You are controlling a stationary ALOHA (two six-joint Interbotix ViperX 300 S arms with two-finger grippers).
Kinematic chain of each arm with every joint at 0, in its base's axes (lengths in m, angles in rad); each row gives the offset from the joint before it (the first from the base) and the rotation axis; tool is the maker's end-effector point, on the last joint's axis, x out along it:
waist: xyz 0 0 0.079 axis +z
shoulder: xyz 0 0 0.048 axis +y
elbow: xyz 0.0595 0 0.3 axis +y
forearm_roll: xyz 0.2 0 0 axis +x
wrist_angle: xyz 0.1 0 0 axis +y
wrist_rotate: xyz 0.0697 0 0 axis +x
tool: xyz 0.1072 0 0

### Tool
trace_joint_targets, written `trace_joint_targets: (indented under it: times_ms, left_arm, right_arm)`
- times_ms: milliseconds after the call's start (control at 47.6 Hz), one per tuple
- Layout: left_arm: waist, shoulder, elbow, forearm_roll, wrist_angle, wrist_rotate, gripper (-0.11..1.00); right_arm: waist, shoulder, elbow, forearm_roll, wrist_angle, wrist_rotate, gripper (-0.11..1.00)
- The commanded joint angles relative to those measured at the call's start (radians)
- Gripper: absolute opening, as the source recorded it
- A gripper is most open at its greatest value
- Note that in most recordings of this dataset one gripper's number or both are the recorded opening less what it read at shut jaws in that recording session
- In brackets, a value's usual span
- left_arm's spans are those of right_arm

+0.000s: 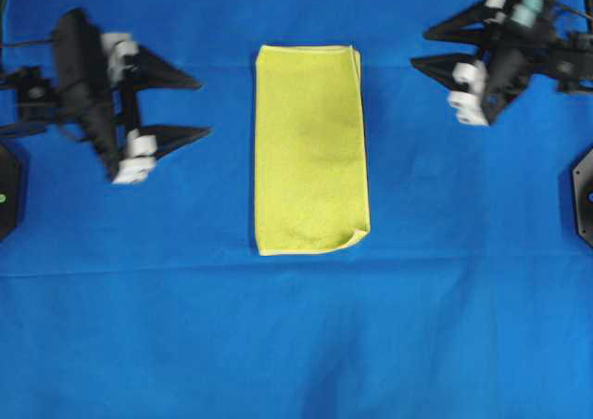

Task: Fold the yellow towel.
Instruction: 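Pinch the top corners of the folded strip with both grippers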

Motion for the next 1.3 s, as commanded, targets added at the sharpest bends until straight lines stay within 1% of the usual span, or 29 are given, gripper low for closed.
trace_joint_targets:
  times_ms: [0, 126, 294, 504, 609, 756, 945, 1050, 1134, 1196, 1259, 1280]
  left_arm:
    - [0.040, 0.077, -0.074, 0.000, -0.005, 0.003, 0.72]
    - [0.091, 0.201, -0.144, 0.000, -0.005, 0.003, 0.72]
    - [0.153, 0.348, -0.215, 0.000, -0.006, 0.003, 0.72]
    - [0.218, 0.486, -0.275, 0.000, -0.018, 0.003, 0.72]
    - [0.235, 0.538, -0.296, 0.000, -0.043, 0.003, 0.72]
    - [0.245, 0.617, -0.325, 0.000, -0.081, 0.003, 0.72]
    - [0.259, 0.678, -0.344, 0.000, -0.083, 0.003, 0.71]
    - [0.267, 0.681, -0.341, 0.000, -0.081, 0.003, 0.66]
    - [0.268, 0.680, -0.336, 0.000, -0.080, 0.006, 0.55]
    - [0.268, 0.680, -0.334, 0.000, -0.078, 0.009, 0.38]
    - [0.268, 0.680, -0.334, 0.000, -0.078, 0.017, 0.24]
    - [0.267, 0.680, -0.336, 0.000, -0.078, 0.020, 0.20]
  right_arm:
    - [-0.012, 0.080, -0.077, -0.014, 0.008, -0.003, 0.56]
    - [-0.017, 0.198, -0.169, -0.037, 0.051, -0.003, 0.56]
    - [-0.037, 0.330, -0.239, -0.046, 0.087, -0.003, 0.56]
    - [-0.044, 0.459, -0.273, -0.046, 0.046, -0.003, 0.56]
    - [-0.048, 0.514, -0.291, -0.044, 0.015, -0.002, 0.56]
    - [-0.069, 0.581, -0.305, -0.043, 0.009, 0.000, 0.56]
    - [-0.100, 0.624, -0.304, -0.043, 0.006, 0.000, 0.57]
    - [-0.104, 0.630, -0.298, -0.046, 0.006, -0.003, 0.55]
    - [-0.104, 0.630, -0.293, -0.048, 0.005, -0.005, 0.46]
    - [-0.104, 0.630, -0.287, -0.049, 0.005, -0.005, 0.29]
    - [-0.104, 0.630, -0.281, -0.049, 0.005, -0.005, 0.11]
    - [-0.104, 0.630, -0.279, -0.049, 0.003, -0.005, 0.06]
